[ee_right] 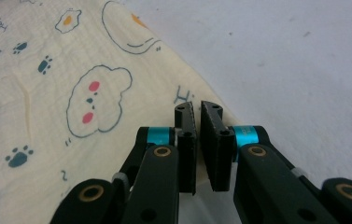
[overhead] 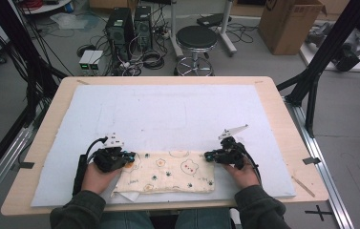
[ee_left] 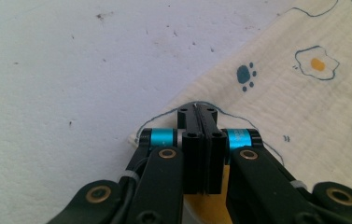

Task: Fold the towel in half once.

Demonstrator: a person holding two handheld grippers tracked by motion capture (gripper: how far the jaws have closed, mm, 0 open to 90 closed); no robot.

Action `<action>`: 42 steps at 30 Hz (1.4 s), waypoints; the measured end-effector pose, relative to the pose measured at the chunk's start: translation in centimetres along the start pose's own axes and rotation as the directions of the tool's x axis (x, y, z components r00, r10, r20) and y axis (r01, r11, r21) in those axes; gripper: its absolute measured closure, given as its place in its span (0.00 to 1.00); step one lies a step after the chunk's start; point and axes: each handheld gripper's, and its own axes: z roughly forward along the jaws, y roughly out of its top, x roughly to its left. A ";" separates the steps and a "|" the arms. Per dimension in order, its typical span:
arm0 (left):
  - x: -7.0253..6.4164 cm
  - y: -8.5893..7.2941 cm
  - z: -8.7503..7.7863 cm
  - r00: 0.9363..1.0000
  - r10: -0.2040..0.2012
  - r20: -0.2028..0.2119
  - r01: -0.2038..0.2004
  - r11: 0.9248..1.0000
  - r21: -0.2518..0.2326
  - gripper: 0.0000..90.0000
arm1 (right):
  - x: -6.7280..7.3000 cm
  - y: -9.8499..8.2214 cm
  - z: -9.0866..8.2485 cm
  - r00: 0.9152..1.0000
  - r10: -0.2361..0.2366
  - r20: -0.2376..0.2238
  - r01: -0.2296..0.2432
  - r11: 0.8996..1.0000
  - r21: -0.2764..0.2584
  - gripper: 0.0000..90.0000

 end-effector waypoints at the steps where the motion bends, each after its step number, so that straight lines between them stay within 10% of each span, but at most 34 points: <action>1: 0.0 0.0 0.0 1.000 -0.004 0.002 0.004 1.000 0.001 0.98 | -0.2 -0.2 -0.2 1.000 0.002 -0.002 -0.002 1.000 -0.005 0.94; 10: -0.1 -0.1 -0.1 1.000 0.009 -0.006 -0.009 1.000 -0.002 0.97 | -0.3 -0.7 -0.7 1.000 0.006 0.010 -0.006 1.000 -0.019 0.92; 42: -0.5 0.1 -4.1 0.999 -0.006 0.036 0.012 0.985 -0.170 0.51 | 1.9 -0.4 -3.2 0.995 -0.069 0.065 0.079 0.981 -0.175 0.36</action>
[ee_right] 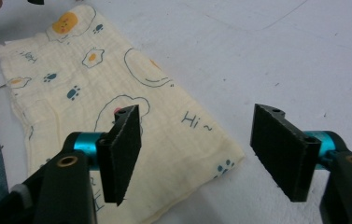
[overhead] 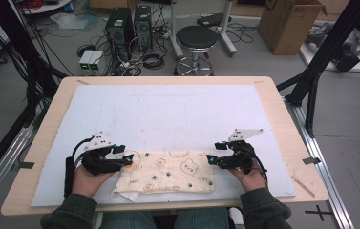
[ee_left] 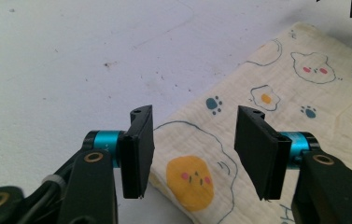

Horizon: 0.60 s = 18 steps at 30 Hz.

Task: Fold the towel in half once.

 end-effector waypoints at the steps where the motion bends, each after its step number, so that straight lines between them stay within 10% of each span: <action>1: 0.0 -0.1 -0.1 1.000 0.005 0.000 -0.005 1.000 0.001 0.50 | 0.0 0.0 -0.1 1.000 -0.002 -0.003 0.002 1.000 0.002 0.34; 18: -0.5 -0.9 -2.0 0.999 0.038 -0.028 -0.038 0.999 0.001 0.41 | 0.5 -0.5 -0.9 0.999 -0.015 0.029 0.016 1.000 -0.007 0.28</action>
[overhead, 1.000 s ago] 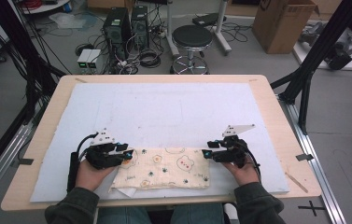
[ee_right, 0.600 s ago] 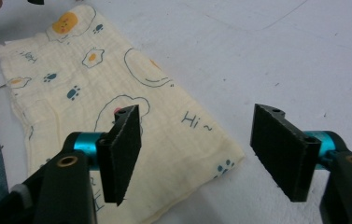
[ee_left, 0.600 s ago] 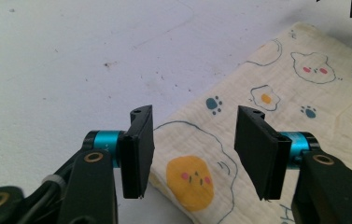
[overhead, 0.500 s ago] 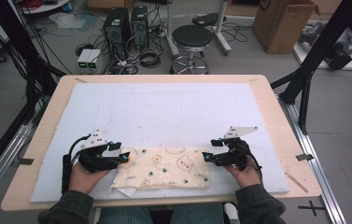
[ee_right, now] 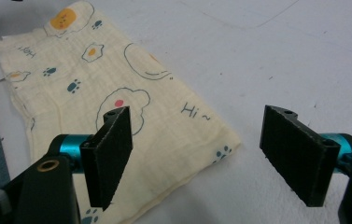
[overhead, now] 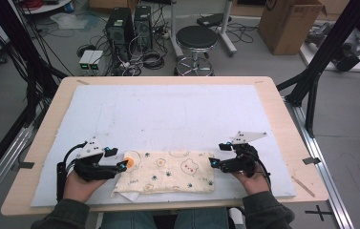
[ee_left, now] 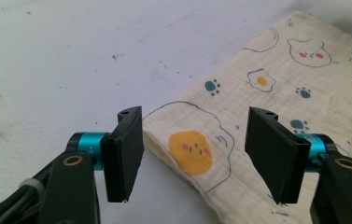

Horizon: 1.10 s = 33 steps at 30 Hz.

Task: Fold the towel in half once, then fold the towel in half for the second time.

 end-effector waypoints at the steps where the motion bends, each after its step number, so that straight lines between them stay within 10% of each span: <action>1: 0.0 0.0 -0.1 1.000 0.000 0.003 0.000 1.000 -0.001 0.41 | 0.0 0.0 0.0 1.000 0.002 0.000 -0.002 1.000 0.003 0.27; 33: 0.9 0.4 0.9 0.999 0.004 -0.036 -0.004 1.000 -0.005 0.40 | -1.0 1.0 1.2 0.999 0.011 0.030 -0.012 0.999 0.032 0.33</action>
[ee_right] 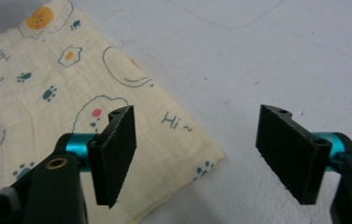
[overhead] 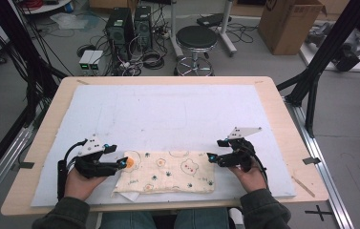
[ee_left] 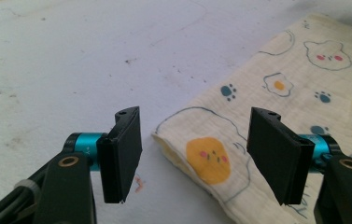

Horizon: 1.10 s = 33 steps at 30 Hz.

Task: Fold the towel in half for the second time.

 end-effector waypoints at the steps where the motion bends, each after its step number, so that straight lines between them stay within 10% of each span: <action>1: 0.2 0.1 0.2 1.000 -0.007 -0.004 0.007 1.000 -0.004 0.41 | -0.2 0.1 0.1 1.000 0.006 -0.004 -0.006 1.000 0.002 0.36; 14: 2.3 0.7 3.3 0.996 -0.085 -0.002 0.085 0.994 0.063 0.55 | -2.9 1.1 2.1 0.995 0.089 -0.053 -0.084 0.993 0.084 0.63; 33: 2.5 -0.2 5.0 0.988 -0.144 0.054 0.132 0.973 0.190 0.62 | -2.8 0.7 3.6 0.995 0.081 -0.049 -0.070 0.977 0.200 0.72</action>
